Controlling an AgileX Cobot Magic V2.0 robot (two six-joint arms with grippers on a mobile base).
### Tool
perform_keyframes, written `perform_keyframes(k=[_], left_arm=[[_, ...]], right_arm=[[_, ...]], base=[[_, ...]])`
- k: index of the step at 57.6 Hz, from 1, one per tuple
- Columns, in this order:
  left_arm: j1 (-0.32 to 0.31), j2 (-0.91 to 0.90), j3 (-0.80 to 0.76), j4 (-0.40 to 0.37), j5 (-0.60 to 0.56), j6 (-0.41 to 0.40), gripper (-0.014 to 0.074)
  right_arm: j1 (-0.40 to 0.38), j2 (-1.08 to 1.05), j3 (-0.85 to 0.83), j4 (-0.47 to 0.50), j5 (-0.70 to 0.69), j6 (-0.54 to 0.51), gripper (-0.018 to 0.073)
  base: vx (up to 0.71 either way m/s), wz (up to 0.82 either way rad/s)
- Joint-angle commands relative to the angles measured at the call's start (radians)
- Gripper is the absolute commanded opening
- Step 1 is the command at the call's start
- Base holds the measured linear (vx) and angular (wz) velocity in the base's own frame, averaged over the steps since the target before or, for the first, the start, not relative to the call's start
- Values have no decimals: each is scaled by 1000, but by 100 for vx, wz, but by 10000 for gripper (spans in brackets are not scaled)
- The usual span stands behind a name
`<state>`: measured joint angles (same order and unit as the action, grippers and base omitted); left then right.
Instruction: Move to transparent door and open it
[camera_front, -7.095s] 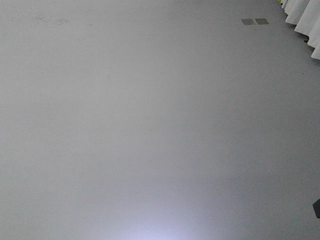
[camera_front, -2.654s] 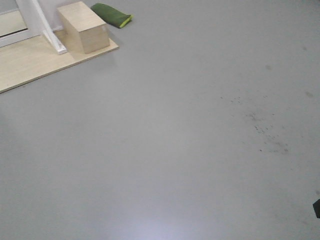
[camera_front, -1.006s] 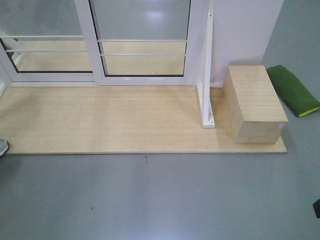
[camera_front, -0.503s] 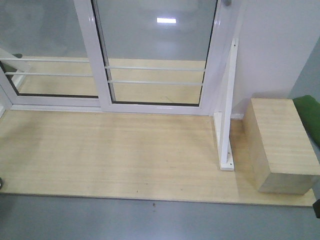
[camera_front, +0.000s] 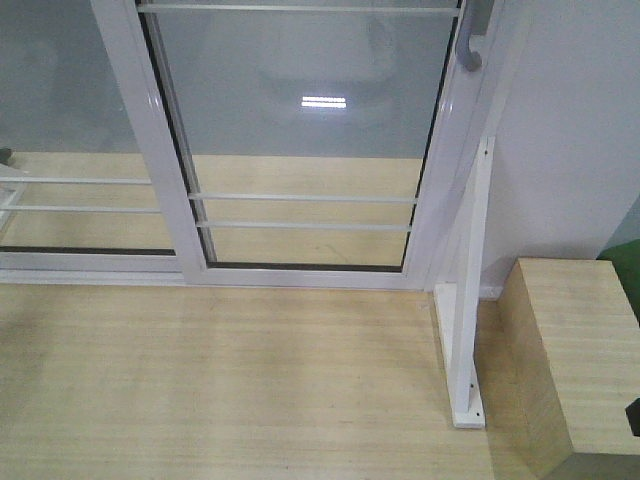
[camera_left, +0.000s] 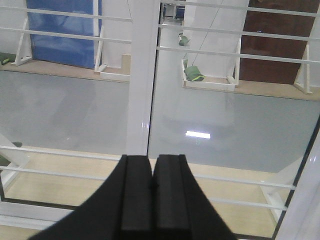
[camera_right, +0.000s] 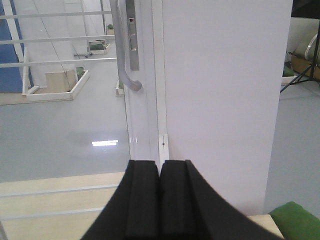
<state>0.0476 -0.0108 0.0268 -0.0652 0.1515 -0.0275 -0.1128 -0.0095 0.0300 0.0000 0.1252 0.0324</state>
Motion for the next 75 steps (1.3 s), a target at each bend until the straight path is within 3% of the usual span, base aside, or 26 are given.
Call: perform_keyframes(k=[1,34,75], left_arm=[[1,-4,32,-4,-84,-7,-6],[1,-4,32,-4,-84,-7,-6],[1,6,30,-4,-91,-7,-6]], right_arm=[[-2,-14,13,0,-88,-8,-8],[-2,-14,13,0,-88,-8,-8],[-2,-6,12,0,-92,-8,-8]], base=[[45,-7],[35,-6],[14,-1]])
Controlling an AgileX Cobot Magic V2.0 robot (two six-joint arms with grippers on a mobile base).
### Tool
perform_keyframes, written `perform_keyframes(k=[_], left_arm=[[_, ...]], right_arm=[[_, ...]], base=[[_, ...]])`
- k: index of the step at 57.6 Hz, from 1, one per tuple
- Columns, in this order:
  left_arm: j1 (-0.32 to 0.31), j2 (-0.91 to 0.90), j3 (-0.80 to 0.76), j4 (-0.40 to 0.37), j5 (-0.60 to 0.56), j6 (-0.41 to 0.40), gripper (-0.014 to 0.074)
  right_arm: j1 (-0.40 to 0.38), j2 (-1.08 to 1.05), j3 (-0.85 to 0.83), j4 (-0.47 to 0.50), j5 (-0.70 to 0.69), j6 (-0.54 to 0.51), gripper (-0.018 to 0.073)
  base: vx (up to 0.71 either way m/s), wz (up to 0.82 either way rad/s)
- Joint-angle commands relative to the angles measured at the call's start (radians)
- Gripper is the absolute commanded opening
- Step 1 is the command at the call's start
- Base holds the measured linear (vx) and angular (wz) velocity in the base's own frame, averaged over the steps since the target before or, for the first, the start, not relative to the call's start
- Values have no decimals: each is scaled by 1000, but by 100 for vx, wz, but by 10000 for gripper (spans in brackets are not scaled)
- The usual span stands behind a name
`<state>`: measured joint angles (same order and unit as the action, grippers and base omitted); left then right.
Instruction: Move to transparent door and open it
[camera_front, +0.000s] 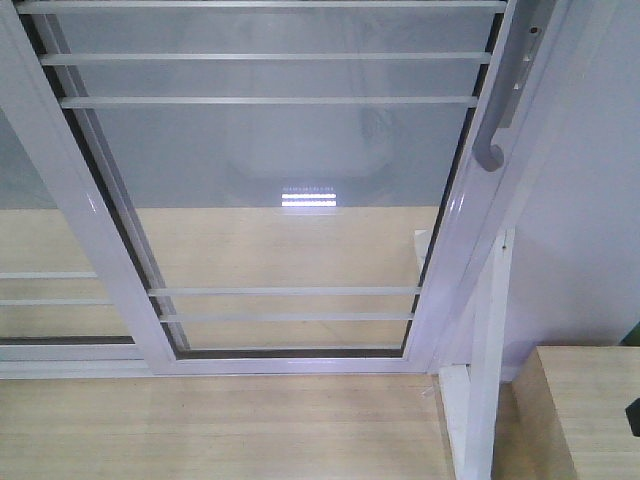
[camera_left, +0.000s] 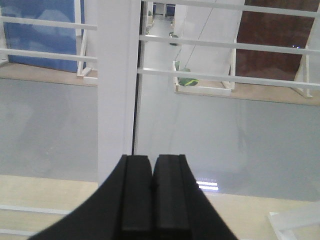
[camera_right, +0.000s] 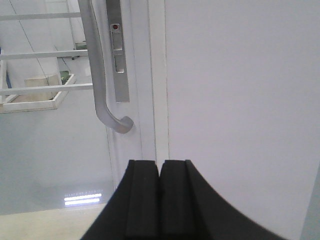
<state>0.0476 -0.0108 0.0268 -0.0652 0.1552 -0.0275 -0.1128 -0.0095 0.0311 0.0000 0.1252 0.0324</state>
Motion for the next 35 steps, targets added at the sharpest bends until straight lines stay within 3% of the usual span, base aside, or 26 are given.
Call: perform_keyframes(k=[1,35], left_arm=[[1,14,30,-4,-100,-7,-6],[1,25,30,-4,-88,-7,-6]], right_arm=[[-2,2,11,0,-95,-8,-8],[-2,19,12,0,-67,-8,-8]], base=[[0,0],[0,0]])
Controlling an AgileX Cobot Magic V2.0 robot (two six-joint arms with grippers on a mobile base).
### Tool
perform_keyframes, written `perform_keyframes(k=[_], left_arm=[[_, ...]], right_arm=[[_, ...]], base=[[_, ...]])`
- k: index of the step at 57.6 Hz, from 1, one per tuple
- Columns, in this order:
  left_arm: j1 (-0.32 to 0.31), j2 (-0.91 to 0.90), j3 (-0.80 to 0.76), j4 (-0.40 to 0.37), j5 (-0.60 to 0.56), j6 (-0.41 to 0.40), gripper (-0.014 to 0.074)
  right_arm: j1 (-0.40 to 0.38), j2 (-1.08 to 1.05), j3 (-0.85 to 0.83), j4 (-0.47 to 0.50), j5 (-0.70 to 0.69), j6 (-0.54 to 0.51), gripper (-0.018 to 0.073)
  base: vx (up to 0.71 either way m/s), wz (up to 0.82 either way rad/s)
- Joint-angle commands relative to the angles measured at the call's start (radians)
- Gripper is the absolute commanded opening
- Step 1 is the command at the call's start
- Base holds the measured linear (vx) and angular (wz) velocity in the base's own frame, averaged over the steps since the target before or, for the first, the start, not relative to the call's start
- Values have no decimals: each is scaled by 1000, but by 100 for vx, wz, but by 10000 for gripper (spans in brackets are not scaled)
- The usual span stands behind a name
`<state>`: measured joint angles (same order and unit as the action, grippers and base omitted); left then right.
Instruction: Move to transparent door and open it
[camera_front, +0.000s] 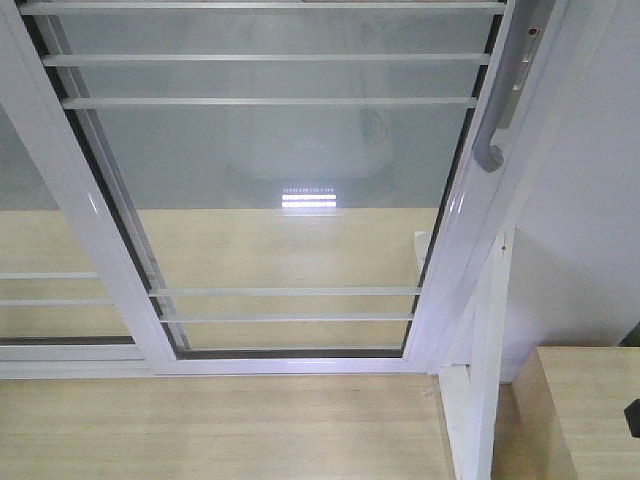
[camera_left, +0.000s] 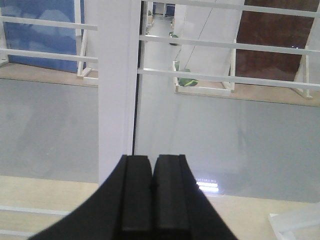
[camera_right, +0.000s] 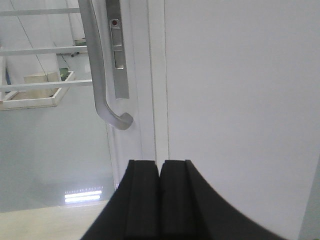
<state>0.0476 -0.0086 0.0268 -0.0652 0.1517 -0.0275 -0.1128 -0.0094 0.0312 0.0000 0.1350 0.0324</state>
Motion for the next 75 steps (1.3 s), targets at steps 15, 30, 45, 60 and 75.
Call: perform_keyframes(k=[15,30,45,60,75], left_arm=[[1,23,30,-4,-84,-7,-6],[1,23,30,-3,-84,-6,-6],[1,23,28,-4,-152,-7,-6],[1,23,4,-6,-274,-20,-6],[1,45,-225,-2,-193,-26,-6]], right_arm=[[-2,19,12,-19,-77,-25,-8],[-2,19,12,-29,-77,-32,-8],[-2,19,12,-29,-141,-32,-8],[-2,19,2,-24,-354,-16,-8],[-2,48,-270,-35,-70,1,-8]], base=[[0,0],[0,0],[0,0],[0,0],[0,0]])
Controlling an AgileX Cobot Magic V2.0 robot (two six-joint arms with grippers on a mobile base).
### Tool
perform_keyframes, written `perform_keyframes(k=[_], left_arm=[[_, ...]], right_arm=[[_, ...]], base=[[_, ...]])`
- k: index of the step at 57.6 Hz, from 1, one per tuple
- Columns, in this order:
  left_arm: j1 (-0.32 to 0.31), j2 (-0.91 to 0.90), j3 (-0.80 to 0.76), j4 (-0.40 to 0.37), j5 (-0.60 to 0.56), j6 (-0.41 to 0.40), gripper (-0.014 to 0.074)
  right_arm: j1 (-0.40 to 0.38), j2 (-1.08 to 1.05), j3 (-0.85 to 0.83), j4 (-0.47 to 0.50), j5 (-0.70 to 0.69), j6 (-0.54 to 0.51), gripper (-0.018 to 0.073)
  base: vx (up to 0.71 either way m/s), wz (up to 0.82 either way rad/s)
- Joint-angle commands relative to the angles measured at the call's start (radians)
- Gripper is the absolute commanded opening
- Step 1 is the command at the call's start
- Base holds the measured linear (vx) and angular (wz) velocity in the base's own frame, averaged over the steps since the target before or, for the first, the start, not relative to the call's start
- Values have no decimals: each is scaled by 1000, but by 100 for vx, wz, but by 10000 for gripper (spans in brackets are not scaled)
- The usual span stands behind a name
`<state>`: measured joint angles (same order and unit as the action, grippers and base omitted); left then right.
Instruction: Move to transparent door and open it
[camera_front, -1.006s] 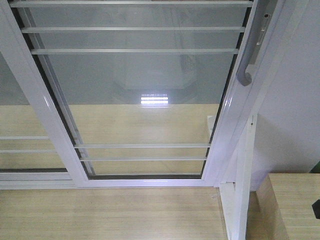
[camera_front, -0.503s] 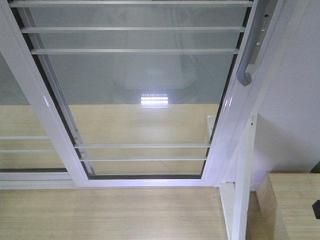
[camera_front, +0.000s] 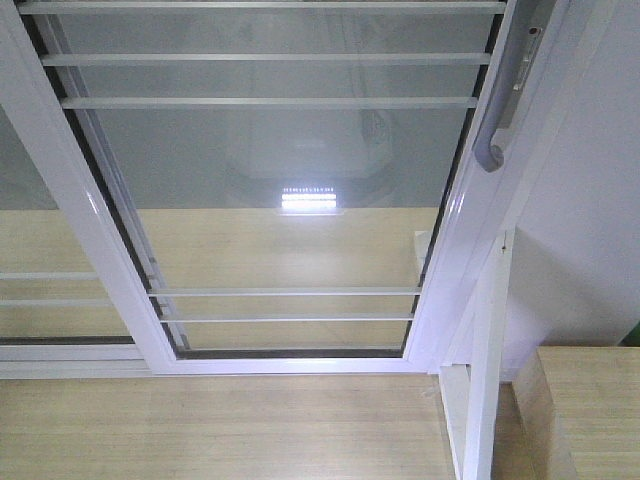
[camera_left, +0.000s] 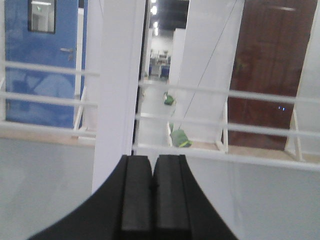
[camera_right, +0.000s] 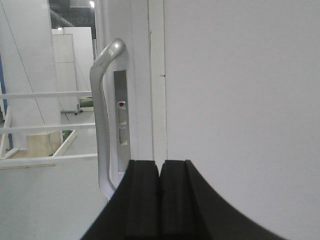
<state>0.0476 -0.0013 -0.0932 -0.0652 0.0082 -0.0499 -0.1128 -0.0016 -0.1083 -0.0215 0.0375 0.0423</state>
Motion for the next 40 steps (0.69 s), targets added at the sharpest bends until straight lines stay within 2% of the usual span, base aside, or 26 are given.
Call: perform_keyframes(k=[1,5,9,17,24,36,40], left_arm=[[1,45,-120,-2,-41,-1,-6],[1,95,-190,2,5,22,-6],[1,161,-252,2,36,50,-6],[1,318,-327,2,32,79,-6],[1,430,-325,-12,36,69,-6],[1,549,-325,-135,54,66,-3],[1,562,-325,-137,54,66,0]], right_arm=[[-2,48,-148,-13,37,-12,-8],[-2,102,-227,-9,119,-27,-8],[-2,168,-290,-5,134,-28,-8],[-2,313,-337,-8,50,-103,-7],[-2,447,-336,-6,-9,-158,-3],[-2,612,-336,21,-14,-146,6],[-2,660,-336,59,-27,-146,20]], base=[[0,0],[0,0],[0,0],[0,0],[0,0],[0,0],[0,0]])
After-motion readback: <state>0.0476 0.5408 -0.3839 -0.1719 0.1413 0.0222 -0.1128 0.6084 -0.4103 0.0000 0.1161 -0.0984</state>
